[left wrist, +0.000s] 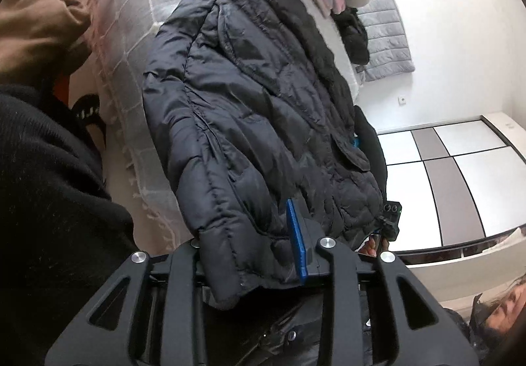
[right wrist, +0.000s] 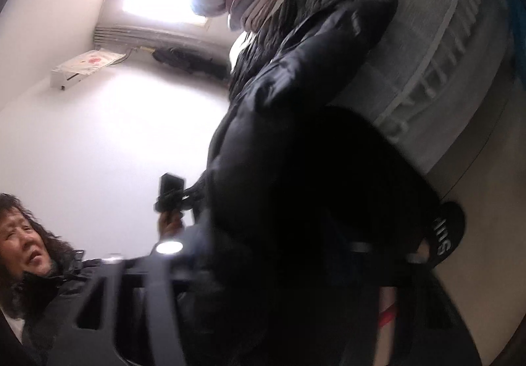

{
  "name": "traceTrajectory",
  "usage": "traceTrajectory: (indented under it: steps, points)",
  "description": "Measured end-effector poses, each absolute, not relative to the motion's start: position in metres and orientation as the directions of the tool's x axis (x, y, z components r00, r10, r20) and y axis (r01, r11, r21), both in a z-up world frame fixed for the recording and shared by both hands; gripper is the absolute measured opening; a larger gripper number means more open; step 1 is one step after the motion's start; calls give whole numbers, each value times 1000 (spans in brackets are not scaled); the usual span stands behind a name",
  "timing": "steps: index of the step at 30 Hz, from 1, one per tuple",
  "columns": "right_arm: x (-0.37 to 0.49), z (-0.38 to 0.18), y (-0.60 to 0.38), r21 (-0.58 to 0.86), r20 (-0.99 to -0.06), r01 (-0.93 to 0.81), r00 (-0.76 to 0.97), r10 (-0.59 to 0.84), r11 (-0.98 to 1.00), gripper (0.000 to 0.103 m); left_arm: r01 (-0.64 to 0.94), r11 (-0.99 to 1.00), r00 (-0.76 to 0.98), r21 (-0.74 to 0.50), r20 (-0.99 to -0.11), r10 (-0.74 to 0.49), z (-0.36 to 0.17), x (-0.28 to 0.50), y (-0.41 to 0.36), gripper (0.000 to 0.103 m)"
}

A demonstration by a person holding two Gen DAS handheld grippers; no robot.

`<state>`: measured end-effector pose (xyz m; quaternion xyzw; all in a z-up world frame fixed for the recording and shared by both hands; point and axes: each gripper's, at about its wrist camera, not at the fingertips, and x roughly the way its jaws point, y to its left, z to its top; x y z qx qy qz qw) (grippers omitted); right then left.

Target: Fold large clothes

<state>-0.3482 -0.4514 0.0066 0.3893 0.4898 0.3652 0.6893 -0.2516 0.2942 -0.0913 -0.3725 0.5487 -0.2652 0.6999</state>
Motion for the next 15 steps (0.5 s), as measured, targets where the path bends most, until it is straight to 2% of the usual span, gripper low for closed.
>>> traceTrajectory:
  steps: [1, 5, 8, 15]
  points:
    - [-352, 9, -452, 896, -381, -129, 271, 884, 426, 22, -36, 582, 269, -812, -569, -777, -91, -253, 296, 15]
    - [-362, 29, -449, 881, -360, -177, 347, 866, 438, 16, -13, 588, 308, -809, -563, -767, -84, -256, 293, 9]
    - [-368, 48, -448, 879, -308, -226, 401, 863, 419, 16, 22, 580, 344, -814, -539, -769, -69, -259, 291, 8]
    - [-397, 94, -448, 887, -108, -367, 427, 898, 281, 16, 131, 550, 437, -825, -450, -779, -6, -280, 299, 7]
